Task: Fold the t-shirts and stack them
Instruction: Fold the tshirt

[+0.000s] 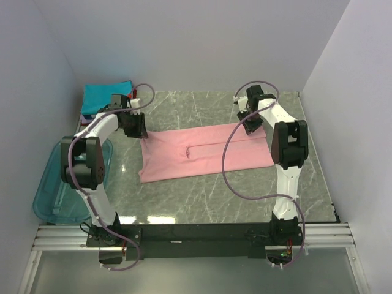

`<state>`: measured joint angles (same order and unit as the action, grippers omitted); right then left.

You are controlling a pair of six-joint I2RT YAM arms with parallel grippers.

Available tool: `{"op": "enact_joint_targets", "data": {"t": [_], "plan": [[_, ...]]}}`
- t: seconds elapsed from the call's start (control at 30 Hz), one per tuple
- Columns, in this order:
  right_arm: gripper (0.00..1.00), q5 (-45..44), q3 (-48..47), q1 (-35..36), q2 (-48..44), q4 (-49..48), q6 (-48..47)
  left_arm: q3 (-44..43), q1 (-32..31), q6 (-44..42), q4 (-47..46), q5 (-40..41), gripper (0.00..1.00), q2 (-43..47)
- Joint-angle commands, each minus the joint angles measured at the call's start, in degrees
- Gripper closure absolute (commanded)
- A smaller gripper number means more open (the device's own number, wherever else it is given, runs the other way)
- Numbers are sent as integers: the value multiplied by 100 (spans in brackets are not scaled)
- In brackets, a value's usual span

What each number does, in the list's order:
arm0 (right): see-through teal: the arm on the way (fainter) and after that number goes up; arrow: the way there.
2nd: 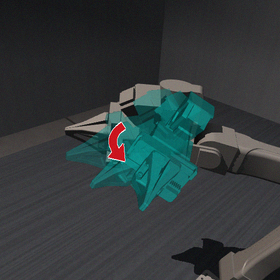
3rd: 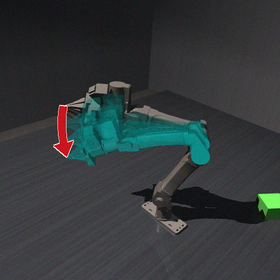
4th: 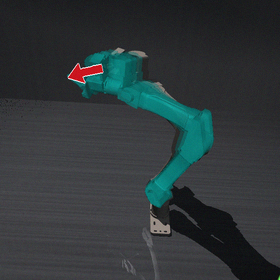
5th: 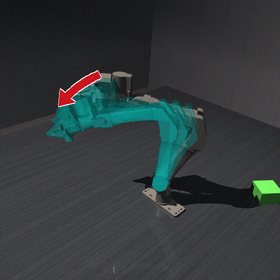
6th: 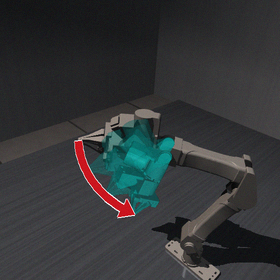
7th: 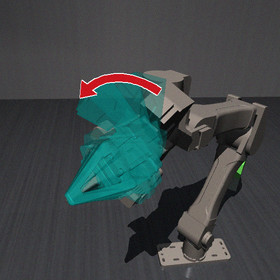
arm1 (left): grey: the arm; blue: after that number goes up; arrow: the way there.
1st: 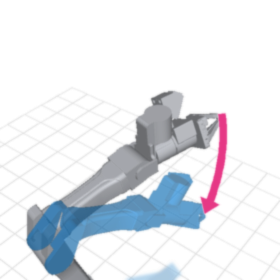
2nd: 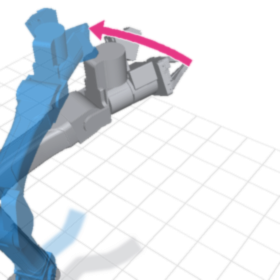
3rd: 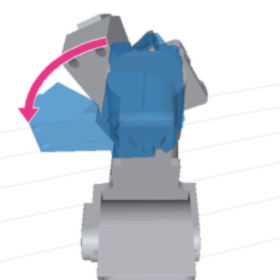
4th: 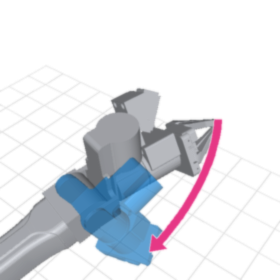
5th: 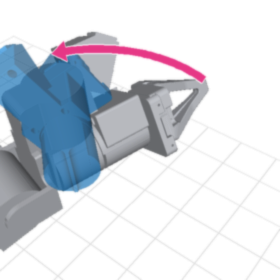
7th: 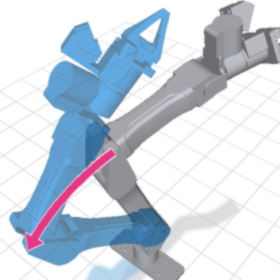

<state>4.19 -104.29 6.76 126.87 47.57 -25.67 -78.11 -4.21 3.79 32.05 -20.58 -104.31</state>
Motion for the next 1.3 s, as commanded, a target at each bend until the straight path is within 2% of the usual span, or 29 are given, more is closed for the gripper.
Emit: {"op": "enact_joint_targets", "data": {"t": [0.0,0.23,0.6,0.83,1.27], "plan": [[64,-348,-65,0,136,-152,-52,-354,192,227,46,150,60,-229],[64,-375,-118,0,145,-257,44,-407,289,412,-208,449,64,-704],[64,-603,-205,0,180,-635,255,-794,350,473,-331,353,67,-1302],[65,-989,-258,0,487,-688,203,-864,368,552,-542,186,71,-1408],[67,-1095,-399,0,690,-494,203,-899,386,693,-718,-183,73,-1425]]}}
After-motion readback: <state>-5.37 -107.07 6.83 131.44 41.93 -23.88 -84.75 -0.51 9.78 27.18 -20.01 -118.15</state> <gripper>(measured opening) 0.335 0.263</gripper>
